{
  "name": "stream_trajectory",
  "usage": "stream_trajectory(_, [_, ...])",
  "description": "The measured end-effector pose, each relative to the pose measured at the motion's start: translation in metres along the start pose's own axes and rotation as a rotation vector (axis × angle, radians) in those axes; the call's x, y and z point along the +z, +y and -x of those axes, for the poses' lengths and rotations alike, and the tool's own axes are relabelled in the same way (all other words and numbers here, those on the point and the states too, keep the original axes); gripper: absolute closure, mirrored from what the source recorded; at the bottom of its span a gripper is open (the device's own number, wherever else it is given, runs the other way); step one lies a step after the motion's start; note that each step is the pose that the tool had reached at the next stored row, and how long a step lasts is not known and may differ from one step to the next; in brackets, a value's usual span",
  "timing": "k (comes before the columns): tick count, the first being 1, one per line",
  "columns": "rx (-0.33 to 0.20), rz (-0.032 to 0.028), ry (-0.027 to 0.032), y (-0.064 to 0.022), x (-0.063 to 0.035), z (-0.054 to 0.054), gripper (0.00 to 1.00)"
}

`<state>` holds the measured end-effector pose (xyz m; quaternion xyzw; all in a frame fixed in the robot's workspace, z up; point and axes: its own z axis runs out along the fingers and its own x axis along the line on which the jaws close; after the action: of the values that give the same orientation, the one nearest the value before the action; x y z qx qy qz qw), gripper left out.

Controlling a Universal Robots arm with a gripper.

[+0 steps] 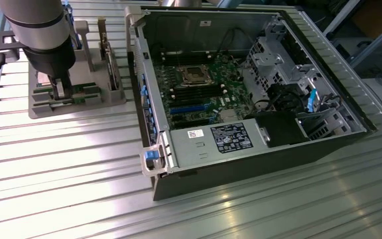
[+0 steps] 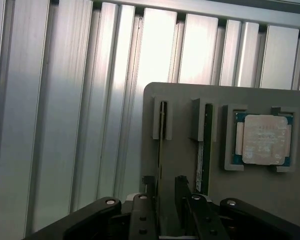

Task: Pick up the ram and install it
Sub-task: 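Pick up the ram and move it above insertion slot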

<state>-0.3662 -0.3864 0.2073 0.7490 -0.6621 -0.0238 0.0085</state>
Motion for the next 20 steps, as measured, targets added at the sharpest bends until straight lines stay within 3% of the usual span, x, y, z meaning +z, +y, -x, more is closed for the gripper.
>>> stream_trajectory(3, [0.000, 0.0000, 0.0000, 0.0000, 0.0000, 0.000, 0.88])
stream_trajectory(14, [0.000, 0.0001, 0.0000, 0.0001, -0.0016, 0.000, 0.88])
stream_trajectory(20, [0.000, 0.0000, 0.0003, 0.0006, -0.0140, 0.000, 0.88])
